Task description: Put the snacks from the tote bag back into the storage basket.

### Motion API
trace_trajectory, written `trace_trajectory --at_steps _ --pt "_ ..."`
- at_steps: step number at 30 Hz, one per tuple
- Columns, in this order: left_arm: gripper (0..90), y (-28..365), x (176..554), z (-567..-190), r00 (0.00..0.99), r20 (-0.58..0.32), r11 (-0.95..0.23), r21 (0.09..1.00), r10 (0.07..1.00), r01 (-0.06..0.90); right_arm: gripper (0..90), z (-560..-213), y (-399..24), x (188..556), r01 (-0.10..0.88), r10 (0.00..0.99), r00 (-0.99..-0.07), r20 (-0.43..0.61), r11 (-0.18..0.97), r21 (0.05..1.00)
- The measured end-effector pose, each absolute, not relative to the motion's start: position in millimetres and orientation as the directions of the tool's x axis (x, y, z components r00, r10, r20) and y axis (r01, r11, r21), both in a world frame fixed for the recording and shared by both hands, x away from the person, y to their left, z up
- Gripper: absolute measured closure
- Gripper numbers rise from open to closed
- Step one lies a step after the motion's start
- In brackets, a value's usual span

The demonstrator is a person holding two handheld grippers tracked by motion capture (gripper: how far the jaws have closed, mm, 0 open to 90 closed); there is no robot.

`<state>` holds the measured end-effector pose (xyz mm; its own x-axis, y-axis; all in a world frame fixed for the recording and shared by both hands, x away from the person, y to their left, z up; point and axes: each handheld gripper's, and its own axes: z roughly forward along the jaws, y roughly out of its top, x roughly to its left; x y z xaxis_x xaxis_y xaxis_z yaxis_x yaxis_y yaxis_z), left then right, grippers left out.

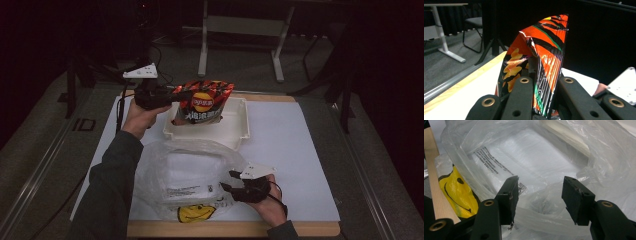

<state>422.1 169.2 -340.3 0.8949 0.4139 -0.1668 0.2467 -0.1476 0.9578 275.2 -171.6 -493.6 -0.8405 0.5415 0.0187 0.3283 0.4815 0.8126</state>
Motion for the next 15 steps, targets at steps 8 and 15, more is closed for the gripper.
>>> trace_trajectory --at_steps 8,15 --pt "86.4 163 448 -361 0.877 -0.209 -0.144 0.944 0.433 0.296 46.8 -496 -174 274 0.333 0.546 -0.837 0.034 0.460 0.823" --pt "86.2 160 468 -381 0.856 -0.251 -0.160 0.921 0.452 0.354 47.1 -498 -179 274 0.345 0.555 -0.831 0.045 0.451 0.823"
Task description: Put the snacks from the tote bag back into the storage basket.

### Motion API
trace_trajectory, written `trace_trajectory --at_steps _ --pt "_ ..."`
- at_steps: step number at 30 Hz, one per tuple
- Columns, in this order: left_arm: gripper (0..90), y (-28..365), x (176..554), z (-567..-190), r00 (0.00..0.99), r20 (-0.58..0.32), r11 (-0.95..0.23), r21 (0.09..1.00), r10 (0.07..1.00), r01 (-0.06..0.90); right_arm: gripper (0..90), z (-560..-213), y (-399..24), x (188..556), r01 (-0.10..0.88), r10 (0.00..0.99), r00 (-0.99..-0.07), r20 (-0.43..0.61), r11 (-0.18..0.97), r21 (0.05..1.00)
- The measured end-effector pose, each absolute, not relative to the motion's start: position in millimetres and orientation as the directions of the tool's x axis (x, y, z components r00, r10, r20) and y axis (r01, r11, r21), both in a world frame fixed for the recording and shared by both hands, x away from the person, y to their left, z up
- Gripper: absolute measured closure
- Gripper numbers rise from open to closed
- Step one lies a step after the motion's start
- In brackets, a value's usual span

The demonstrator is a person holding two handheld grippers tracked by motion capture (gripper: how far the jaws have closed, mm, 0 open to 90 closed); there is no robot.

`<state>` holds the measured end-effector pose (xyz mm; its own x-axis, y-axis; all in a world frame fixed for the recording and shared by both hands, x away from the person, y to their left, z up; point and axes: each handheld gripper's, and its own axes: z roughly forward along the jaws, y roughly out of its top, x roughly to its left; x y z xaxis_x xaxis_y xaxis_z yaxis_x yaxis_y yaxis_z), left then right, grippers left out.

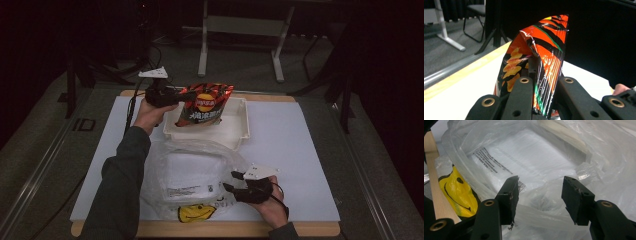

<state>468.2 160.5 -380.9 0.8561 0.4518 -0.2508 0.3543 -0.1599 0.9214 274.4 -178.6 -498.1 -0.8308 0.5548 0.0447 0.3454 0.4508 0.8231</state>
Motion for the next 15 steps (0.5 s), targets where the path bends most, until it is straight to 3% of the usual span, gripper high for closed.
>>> trace_trajectory --at_steps 7,15 --pt "86.1 161 481 -394 0.827 -0.288 -0.128 0.911 0.482 0.391 47.0 -497 -184 273 0.349 0.560 -0.828 0.042 0.453 0.820" --pt "85.3 157 490 -409 0.795 -0.293 -0.186 0.875 0.531 0.446 47.0 -499 -186 273 0.353 0.564 -0.824 0.045 0.451 0.820"
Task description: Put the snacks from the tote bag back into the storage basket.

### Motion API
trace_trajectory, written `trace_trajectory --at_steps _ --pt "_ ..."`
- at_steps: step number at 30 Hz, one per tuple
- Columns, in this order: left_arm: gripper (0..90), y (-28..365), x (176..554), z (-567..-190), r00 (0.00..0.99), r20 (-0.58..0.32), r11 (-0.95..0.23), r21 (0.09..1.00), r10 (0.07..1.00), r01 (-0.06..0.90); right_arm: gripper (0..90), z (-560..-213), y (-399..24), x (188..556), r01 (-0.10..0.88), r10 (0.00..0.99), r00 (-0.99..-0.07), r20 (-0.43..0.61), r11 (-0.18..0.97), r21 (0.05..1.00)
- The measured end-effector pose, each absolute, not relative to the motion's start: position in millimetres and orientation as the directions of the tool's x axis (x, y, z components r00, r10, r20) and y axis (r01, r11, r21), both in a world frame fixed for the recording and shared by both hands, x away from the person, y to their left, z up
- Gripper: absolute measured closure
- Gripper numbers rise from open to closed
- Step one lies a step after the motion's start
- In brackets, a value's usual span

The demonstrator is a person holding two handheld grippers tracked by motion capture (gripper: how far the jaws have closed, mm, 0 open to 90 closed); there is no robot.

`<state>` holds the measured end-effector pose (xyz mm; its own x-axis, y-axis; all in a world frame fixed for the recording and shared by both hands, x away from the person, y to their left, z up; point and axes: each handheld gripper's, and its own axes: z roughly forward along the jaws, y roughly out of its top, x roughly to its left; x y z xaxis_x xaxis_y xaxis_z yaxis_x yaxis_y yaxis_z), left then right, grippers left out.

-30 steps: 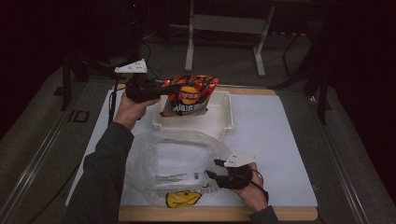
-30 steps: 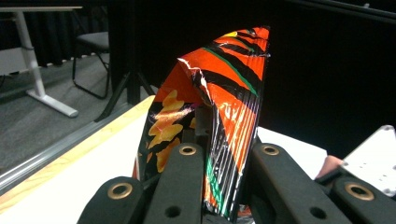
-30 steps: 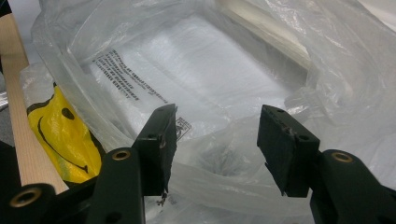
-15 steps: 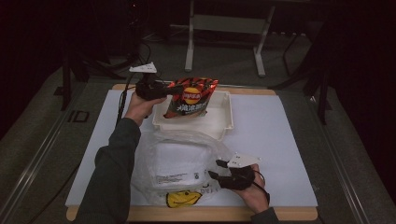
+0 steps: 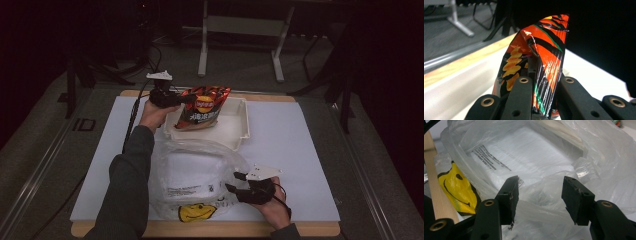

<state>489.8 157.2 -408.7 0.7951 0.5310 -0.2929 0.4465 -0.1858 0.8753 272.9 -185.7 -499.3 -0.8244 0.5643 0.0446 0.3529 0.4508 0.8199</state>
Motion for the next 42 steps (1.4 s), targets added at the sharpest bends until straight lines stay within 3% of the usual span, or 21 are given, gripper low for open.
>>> trace_trajectory --at_steps 6,12,16,23,27,31,35,42 --pt "79.1 159 492 -417 0.739 -0.270 -0.196 0.857 0.617 0.477 46.9 -499 -186 272 0.353 0.565 -0.824 0.043 0.453 0.819" --pt "59.7 165 494 -427 0.669 -0.288 -0.159 0.837 0.685 0.523 46.9 -500 -186 272 0.354 0.566 -0.824 0.044 0.452 0.818" --pt "51.7 164 492 -428 0.637 -0.276 -0.150 0.834 0.720 0.530 46.8 -501 -185 272 0.358 0.567 -0.823 0.045 0.455 0.816" --pt "41.5 162 492 -420 0.497 -0.192 -0.130 0.830 0.846 0.542 46.8 -503 -183 271 0.357 0.565 -0.824 0.045 0.455 0.816" --pt "35.4 163 494 -420 0.432 -0.200 -0.088 0.823 0.880 0.561 46.9 -504 -185 271 0.361 0.568 -0.822 0.049 0.452 0.815" --pt "32.5 163 495 -422 0.400 -0.208 -0.070 0.812 0.893 0.579 46.8 -506 -187 272 0.365 0.570 -0.820 0.052 0.451 0.814" --pt "32.7 156 496 -431 0.397 -0.153 -0.134 0.783 0.905 0.607 46.8 -506 -187 272 0.368 0.571 -0.819 0.054 0.451 0.813" --pt "42.6 149 495 -440 0.421 -0.123 -0.194 0.750 0.899 0.632 46.8 -506 -187 271 0.369 0.571 -0.819 0.055 0.451 0.812"
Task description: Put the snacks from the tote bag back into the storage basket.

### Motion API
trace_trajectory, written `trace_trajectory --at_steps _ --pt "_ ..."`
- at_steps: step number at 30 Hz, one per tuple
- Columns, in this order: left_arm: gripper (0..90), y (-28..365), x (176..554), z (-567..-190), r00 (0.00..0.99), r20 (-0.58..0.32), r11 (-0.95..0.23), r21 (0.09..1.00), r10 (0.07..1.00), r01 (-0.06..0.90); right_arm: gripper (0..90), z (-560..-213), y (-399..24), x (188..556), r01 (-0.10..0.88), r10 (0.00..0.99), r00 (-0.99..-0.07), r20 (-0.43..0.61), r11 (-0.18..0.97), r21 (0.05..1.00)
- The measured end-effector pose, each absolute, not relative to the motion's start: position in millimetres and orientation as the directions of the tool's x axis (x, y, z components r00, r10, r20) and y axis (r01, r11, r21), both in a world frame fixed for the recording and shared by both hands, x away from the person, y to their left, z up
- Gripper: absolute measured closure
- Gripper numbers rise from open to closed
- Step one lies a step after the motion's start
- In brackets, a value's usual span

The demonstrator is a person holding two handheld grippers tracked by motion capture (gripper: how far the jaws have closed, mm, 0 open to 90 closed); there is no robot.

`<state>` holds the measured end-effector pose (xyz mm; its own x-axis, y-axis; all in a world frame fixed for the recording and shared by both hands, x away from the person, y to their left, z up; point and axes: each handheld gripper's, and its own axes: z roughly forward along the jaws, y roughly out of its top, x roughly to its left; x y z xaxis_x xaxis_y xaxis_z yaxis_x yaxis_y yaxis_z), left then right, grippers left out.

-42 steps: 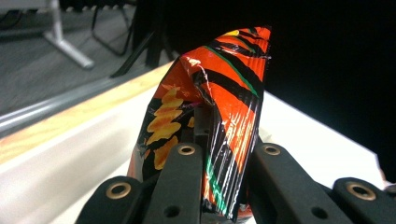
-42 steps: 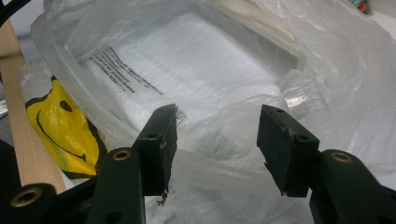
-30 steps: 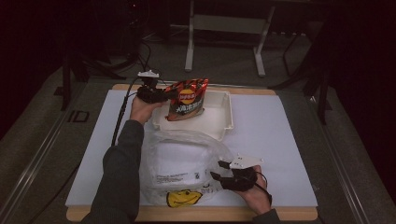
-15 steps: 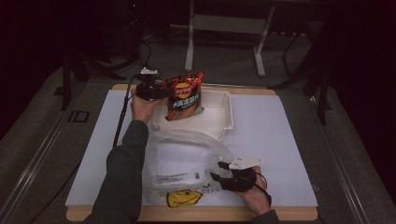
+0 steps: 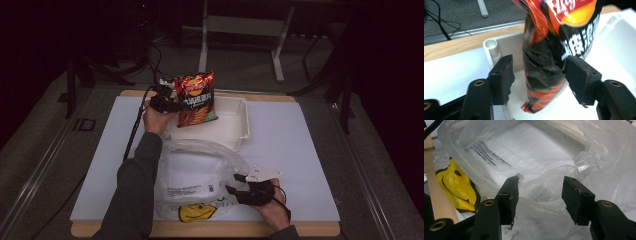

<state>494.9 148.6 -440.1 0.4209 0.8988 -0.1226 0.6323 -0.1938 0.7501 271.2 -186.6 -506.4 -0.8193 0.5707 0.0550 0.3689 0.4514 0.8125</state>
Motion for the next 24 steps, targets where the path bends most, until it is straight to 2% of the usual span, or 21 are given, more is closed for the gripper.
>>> trace_trajectory --at_steps 8,12,16,19,24 --pt "67.1 145 484 -439 0.453 -0.120 -0.207 0.767 0.883 0.607 46.7 -507 -185 272 0.368 0.568 -0.821 0.056 0.453 0.812" --pt "73.3 149 481 -443 0.444 -0.138 -0.197 0.754 0.885 0.627 46.7 -508 -184 271 0.370 0.567 -0.822 0.057 0.455 0.810" --pt "80.9 149 478 -439 0.480 -0.178 -0.182 0.771 0.859 0.610 46.7 -508 -184 272 0.369 0.565 -0.823 0.056 0.457 0.809" --pt "86.5 146 478 -438 0.500 -0.173 -0.199 0.773 0.848 0.603 46.7 -509 -184 272 0.371 0.566 -0.822 0.056 0.459 0.807" --pt "89.5 138 480 -444 0.541 -0.163 -0.244 0.761 0.825 0.601 46.6 -509 -182 272 0.369 0.563 -0.825 0.055 0.462 0.807"
